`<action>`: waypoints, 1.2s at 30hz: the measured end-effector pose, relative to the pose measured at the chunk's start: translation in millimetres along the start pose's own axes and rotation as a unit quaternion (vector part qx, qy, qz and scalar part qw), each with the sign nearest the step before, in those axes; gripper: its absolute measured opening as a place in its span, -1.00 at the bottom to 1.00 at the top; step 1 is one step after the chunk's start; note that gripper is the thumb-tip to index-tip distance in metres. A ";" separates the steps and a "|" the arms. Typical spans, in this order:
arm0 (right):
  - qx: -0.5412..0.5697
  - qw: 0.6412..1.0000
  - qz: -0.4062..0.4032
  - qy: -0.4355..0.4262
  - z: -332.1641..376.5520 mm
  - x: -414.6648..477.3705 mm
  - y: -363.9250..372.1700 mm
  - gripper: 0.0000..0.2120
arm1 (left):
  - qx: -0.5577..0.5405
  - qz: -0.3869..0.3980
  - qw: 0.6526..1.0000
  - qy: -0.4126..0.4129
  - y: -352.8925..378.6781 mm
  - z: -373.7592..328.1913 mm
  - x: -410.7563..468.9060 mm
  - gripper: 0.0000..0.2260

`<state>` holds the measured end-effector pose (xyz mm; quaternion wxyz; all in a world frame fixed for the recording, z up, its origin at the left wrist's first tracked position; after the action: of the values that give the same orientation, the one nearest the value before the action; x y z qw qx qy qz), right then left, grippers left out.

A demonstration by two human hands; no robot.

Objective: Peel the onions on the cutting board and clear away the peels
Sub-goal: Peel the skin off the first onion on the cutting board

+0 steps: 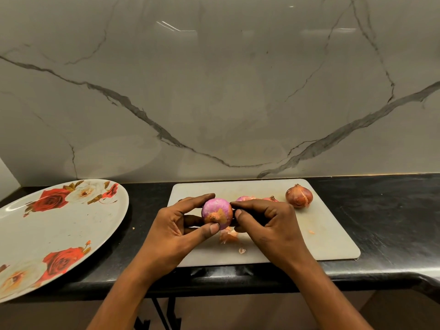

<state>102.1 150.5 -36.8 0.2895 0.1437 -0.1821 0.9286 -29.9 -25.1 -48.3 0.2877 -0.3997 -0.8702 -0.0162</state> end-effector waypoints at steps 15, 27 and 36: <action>-0.012 1.000 -0.014 -0.002 -3.6 2.6 0.4 -0.55 | -0.005 0.009 1.000 -0.003 1.1 -0.8 0.5 -0.46; 0.009 1.000 -0.005 0.021 -7.8 1.3 -0.5 -0.89 | -0.005 0.005 1.000 -0.004 0.7 -0.7 0.3 -0.46; 0.057 0.994 -0.041 0.085 -11.8 2.4 -1.3 -0.92 | -0.071 -0.016 0.997 -0.015 -1.6 0.4 1.3 -0.49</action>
<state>99.1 157.7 -46.1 0.3334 0.0882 -0.0973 0.9336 -31.8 -25.1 -47.6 0.2455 -0.4050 -0.8774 -0.0764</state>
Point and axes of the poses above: each hand's wrist, its own x-axis towards the middle knuckle, its own y-axis out of the palm, z = x × y, the point moved 1 cm from there along x, towards the middle knuckle, and after that the axes turned 11 degrees about y, right-handed, at the moved point
